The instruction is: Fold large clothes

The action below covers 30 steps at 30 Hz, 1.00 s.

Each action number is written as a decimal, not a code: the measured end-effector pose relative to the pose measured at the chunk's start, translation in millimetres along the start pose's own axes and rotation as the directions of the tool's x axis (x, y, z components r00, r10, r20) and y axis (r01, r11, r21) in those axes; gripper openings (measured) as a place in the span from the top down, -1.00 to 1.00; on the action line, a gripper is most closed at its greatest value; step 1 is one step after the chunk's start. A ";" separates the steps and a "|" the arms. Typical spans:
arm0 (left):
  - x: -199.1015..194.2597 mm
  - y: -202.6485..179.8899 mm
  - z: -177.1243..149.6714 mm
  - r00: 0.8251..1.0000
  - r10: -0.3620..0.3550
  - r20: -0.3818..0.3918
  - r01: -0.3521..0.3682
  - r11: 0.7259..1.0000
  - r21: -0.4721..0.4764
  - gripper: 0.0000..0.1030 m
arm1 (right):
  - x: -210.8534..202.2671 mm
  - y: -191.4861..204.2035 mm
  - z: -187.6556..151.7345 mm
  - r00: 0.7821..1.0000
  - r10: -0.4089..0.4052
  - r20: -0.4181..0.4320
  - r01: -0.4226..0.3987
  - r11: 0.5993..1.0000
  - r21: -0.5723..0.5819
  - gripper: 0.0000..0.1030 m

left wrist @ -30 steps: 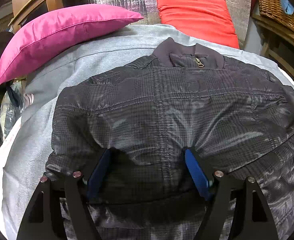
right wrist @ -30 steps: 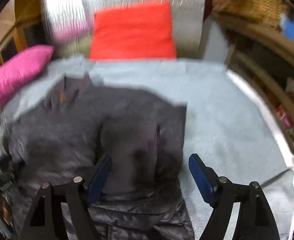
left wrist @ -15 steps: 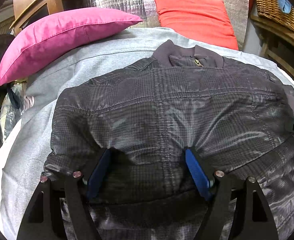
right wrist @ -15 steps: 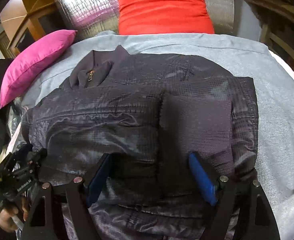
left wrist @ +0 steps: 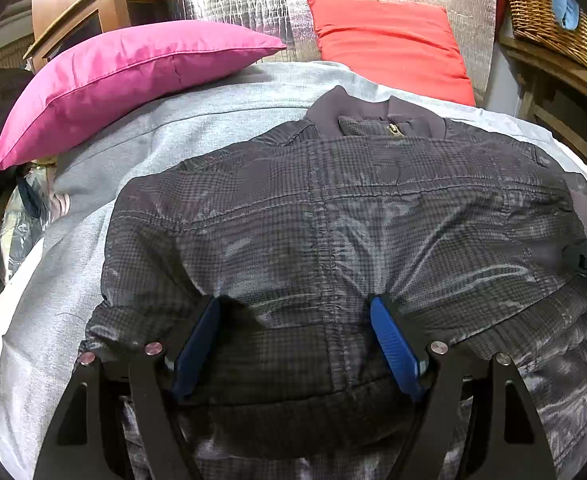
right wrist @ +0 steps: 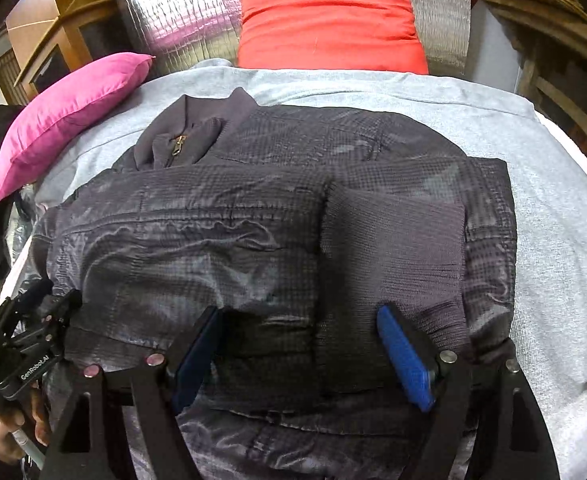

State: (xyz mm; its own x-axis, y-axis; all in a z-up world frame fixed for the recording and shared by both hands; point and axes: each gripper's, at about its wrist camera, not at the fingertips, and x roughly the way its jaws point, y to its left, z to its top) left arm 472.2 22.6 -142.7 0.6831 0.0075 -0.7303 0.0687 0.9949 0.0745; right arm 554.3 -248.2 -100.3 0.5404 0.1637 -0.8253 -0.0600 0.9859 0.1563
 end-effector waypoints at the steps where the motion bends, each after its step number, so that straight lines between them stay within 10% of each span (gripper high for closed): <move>1: -0.1 -0.1 -0.3 1.000 0.000 0.001 0.000 1.000 0.000 -0.54 | -1.1 -1.5 0.3 1.000 -0.002 0.003 0.002 1.000 -0.001 -0.61; 14: -60.2 39.7 -2.2 0.992 -0.123 -0.006 0.123 0.989 -0.083 -0.58 | -61.8 -0.6 -14.7 0.998 0.010 0.065 -0.009 1.000 -0.013 -0.61; 23: -163.8 136.2 -129.8 0.999 -0.036 -0.032 0.024 0.951 -0.308 -0.65 | -152.4 -35.1 -134.4 0.973 -0.229 0.027 0.231 0.971 -0.062 -0.62; 30: -193.4 142.2 -198.6 0.996 -0.008 -0.089 -0.026 0.927 -0.375 -0.65 | -199.3 -42.5 -220.8 0.947 -0.322 -0.006 0.322 0.947 0.007 -0.63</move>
State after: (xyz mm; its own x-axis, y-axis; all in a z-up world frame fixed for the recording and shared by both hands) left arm 205.5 182.6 -125.8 0.6152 0.0089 -0.7883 -0.2272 0.9595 -0.1665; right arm 263.9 -314.9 -62.3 0.5261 -0.1622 -0.8348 0.1232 0.9858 -0.1139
